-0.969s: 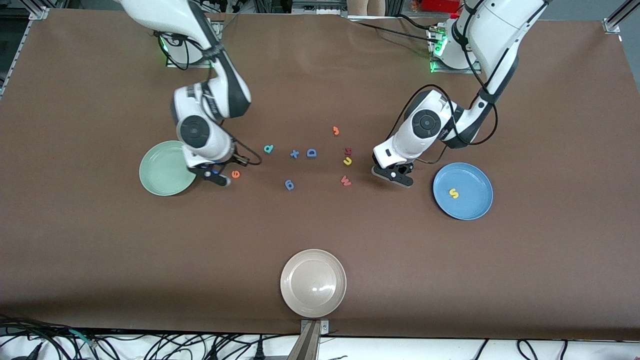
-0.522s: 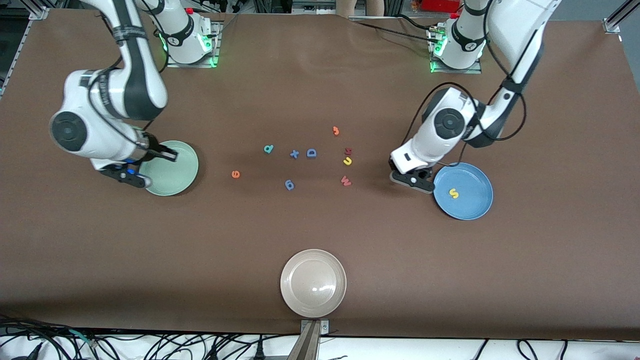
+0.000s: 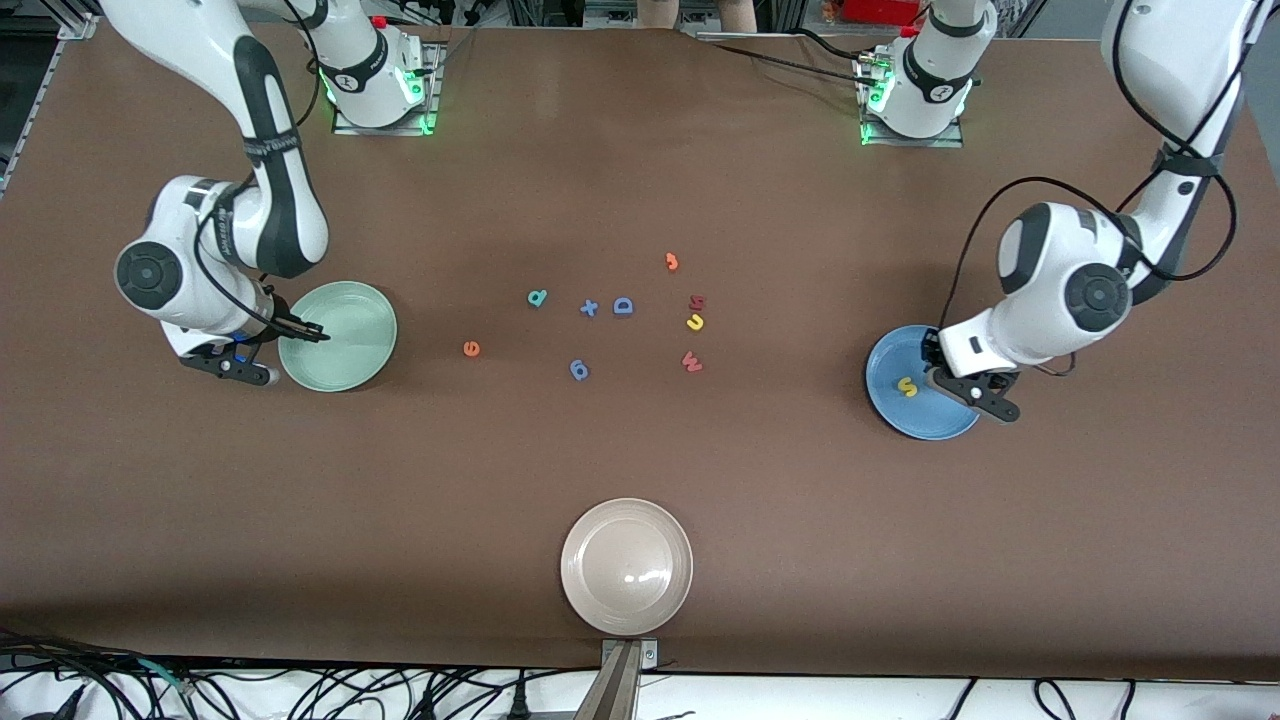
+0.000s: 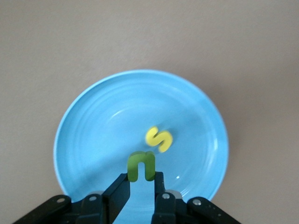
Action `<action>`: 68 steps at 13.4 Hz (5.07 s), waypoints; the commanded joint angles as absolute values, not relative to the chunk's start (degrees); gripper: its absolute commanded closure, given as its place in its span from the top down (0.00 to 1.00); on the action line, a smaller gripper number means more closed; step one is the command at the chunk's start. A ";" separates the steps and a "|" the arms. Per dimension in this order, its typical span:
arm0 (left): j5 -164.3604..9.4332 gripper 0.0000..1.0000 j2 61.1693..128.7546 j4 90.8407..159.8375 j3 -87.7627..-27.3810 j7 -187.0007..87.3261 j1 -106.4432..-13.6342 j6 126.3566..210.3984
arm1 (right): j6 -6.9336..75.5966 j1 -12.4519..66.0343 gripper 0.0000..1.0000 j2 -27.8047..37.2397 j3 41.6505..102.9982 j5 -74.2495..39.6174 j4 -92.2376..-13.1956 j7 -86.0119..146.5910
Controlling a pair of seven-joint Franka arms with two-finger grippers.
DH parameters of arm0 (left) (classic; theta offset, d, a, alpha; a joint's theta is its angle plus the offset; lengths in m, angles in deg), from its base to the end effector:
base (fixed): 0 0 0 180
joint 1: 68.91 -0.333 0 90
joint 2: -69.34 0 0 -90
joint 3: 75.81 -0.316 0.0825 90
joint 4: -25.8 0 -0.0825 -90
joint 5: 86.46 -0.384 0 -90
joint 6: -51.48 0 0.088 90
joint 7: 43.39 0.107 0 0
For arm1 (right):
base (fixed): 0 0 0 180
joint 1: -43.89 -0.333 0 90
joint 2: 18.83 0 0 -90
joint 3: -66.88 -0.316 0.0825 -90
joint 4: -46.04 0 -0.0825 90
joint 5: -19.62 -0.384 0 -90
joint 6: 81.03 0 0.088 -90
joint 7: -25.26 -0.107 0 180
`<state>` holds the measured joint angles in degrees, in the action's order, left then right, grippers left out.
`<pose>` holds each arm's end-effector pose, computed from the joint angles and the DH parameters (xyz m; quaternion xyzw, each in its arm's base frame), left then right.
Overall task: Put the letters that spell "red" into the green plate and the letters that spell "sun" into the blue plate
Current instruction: 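Place the n on the blue plate while the right gripper places j on green plate, then reach the left gripper to the yellow u while the right gripper reaches cyan p, then grasp the yellow u with the left gripper while the right gripper grasps cyan p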
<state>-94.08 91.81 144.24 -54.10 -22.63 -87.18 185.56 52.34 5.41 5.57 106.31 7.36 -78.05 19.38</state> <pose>0.5797 -0.0299 0.2461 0.9678 -0.2468 -0.0386 0.0320 0.5464 -0.0092 0.2272 0.9871 -0.1271 -0.0714 0.0656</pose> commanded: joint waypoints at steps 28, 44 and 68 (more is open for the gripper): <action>-108.76 1.00 108.35 129.69 -47.51 -78.52 -51.78 187.87 | 41.04 -15.61 0.99 12.79 99.67 -6.05 -59.25 -20.26; -111.77 0.68 110.65 130.57 -48.12 -79.77 -51.77 189.47 | 47.38 -17.55 0.97 13.61 94.82 -13.08 -68.47 -21.59; -110.71 0.23 102.04 123.53 -46.72 -47.73 -69.68 171.45 | 54.15 -19.13 0.00 12.37 93.42 -14.75 -73.05 -20.54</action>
